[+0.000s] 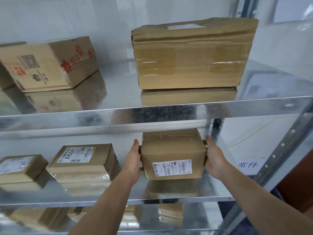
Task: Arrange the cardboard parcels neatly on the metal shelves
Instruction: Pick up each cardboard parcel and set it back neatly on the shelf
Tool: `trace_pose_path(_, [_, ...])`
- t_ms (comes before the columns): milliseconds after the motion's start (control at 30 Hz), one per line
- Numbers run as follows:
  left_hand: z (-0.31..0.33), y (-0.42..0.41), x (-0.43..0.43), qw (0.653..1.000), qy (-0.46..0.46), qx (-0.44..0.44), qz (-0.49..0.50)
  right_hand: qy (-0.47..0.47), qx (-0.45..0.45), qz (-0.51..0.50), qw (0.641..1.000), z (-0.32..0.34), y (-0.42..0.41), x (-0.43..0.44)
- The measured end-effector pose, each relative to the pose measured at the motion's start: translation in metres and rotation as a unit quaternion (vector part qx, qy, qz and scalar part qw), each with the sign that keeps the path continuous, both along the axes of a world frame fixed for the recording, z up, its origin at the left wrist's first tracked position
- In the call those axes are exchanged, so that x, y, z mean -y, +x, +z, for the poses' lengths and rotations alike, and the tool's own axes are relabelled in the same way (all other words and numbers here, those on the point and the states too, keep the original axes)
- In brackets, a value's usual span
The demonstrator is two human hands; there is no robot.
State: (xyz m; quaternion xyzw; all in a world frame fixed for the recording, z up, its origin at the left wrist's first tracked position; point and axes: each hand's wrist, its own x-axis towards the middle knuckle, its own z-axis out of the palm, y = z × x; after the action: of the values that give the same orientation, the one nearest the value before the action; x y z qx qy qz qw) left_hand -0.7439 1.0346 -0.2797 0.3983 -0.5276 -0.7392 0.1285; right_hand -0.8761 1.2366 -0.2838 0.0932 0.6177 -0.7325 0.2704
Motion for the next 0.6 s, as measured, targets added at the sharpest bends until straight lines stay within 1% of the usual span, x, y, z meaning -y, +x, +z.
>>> trace_pose_path(267, [-0.003,-0.001,-0.010,1.000,-0.007,0.017,-0.023,0.013,0.012,0.018,1.000,-0.012,0.006,-0.002])
trace_pose_path(600, [-0.003,0.003,-0.008,1.000,0.021,0.006,-0.019,0.033,0.015,0.026,0.999,-0.020,0.008,0.004])
